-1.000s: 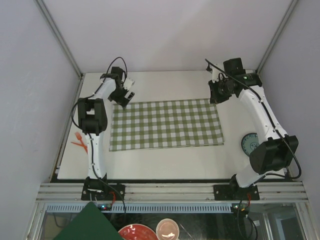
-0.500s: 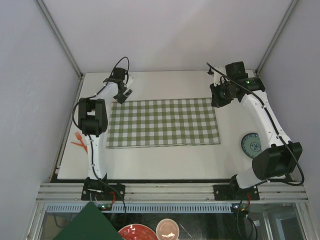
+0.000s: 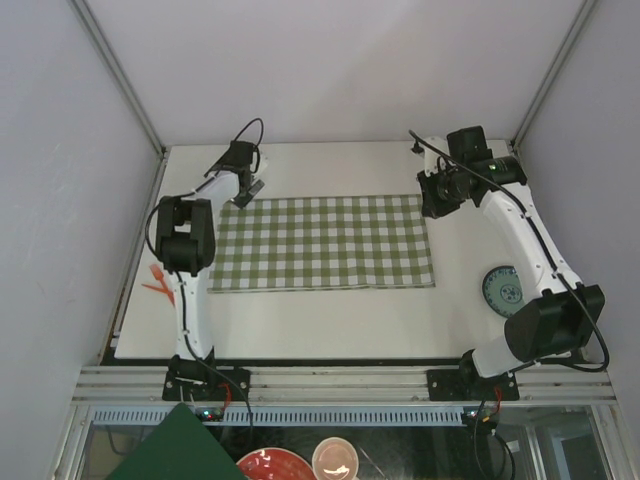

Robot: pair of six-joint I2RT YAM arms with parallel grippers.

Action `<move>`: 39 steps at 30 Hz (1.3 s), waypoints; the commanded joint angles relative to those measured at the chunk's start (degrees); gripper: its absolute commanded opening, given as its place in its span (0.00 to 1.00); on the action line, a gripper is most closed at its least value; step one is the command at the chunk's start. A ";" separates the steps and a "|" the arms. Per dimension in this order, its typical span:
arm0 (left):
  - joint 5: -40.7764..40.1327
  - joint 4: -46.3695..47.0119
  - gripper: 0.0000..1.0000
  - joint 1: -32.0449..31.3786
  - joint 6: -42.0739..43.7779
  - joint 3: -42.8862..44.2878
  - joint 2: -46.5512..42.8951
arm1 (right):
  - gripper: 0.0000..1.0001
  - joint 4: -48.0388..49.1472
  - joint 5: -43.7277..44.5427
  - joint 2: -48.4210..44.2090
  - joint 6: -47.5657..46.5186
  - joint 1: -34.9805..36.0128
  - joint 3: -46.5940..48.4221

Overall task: Set the dinner table for one person
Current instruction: Flatten out the napkin at the center of the board, then pick up the cup at the center of the board.

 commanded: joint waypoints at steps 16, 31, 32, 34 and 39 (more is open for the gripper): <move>26.65 -23.21 1.00 4.31 -10.40 -19.64 -54.97 | 0.00 4.66 5.65 10.98 -3.48 -1.40 3.39; 42.58 -14.75 1.00 17.73 -8.77 -41.44 -62.39 | 0.20 8.49 15.18 6.87 -1.65 -19.81 1.00; 42.96 -15.40 1.00 17.84 -8.47 -41.26 -61.84 | 0.22 9.83 15.34 7.42 -1.96 -20.56 0.89; 45.20 -16.32 1.00 18.46 -8.22 -41.09 -61.33 | 0.29 11.39 15.42 9.64 -2.57 -21.64 1.79; 46.79 -17.28 1.00 18.90 -7.93 -41.37 -61.57 | 0.45 13.13 15.26 18.46 -1.92 -24.41 7.70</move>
